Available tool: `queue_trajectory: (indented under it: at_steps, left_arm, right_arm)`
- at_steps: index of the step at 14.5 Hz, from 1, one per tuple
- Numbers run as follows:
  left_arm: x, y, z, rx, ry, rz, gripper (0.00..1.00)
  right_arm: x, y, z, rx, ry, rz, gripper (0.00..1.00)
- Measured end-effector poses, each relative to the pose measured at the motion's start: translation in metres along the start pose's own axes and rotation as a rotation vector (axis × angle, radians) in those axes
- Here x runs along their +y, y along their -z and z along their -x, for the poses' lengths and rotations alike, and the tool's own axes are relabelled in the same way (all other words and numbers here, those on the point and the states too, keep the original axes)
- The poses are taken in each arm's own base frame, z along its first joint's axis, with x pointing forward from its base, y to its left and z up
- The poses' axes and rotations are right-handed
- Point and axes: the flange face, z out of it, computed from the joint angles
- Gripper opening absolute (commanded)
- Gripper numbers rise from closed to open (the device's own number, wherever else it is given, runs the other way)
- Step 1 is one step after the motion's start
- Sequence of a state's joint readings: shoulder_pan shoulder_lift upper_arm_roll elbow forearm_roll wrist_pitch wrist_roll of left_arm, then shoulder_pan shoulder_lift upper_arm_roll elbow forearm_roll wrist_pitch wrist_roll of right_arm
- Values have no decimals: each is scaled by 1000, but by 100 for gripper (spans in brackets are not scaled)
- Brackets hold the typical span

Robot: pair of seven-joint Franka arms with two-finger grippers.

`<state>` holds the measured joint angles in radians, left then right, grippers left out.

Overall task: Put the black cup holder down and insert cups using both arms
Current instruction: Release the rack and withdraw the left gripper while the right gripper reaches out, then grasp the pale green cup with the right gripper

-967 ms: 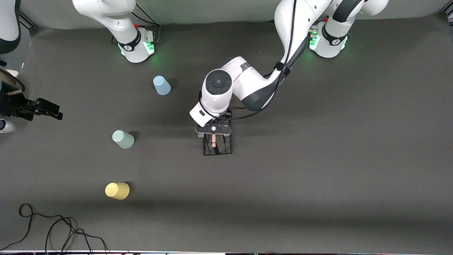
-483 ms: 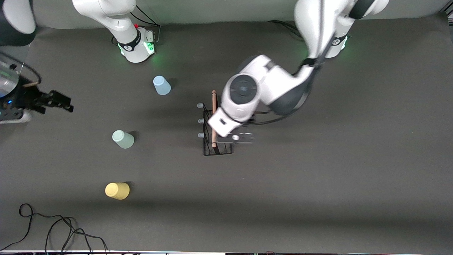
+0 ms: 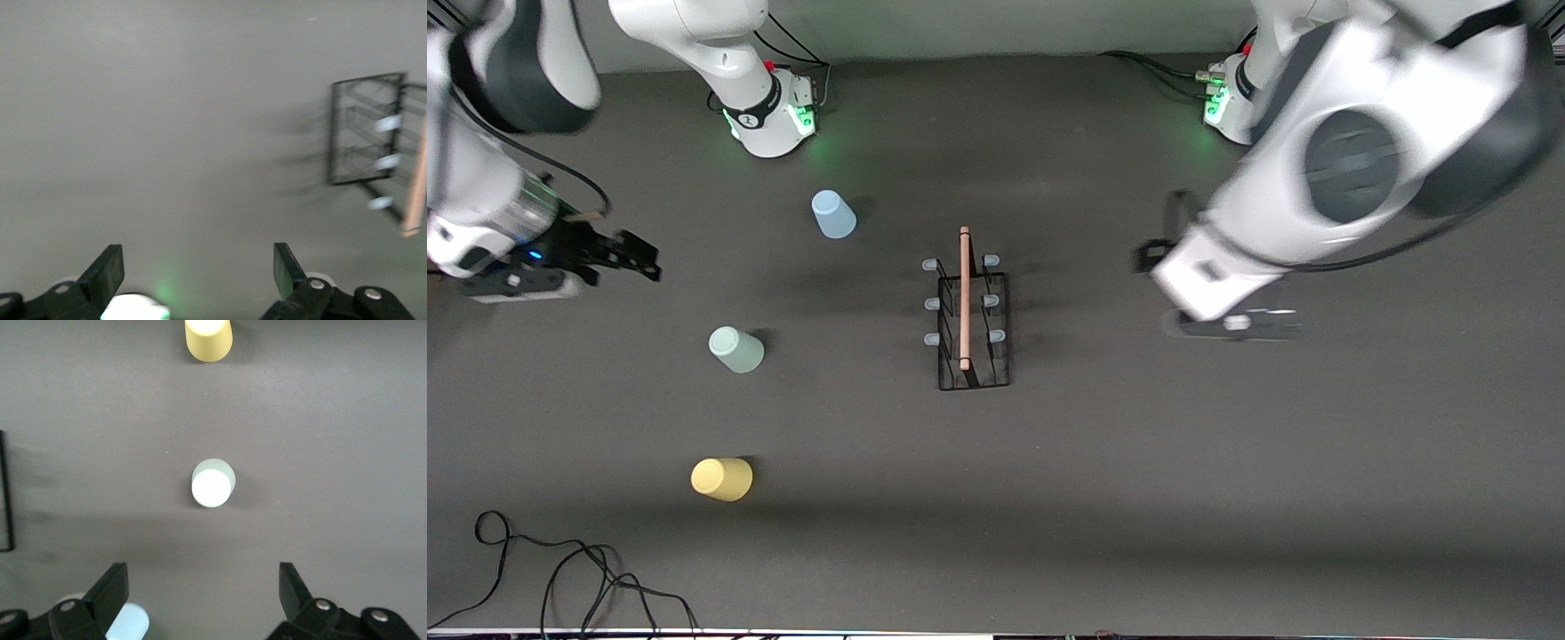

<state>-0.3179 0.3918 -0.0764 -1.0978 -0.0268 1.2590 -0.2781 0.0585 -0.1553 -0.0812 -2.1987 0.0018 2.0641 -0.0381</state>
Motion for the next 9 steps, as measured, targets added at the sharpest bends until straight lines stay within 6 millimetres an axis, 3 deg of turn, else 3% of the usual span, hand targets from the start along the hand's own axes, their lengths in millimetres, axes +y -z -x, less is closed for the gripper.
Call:
queue_trajectory:
  at_steps: [4,9]
  left_arm:
    - [-94,6,-2,-48,0,-24,100]
    - [-179,9,-2,29,75,6,98]
  right_arm:
    - [1,-86,5,12,-3,8,100]
    - [3,-155,1,42,-3,20,100]
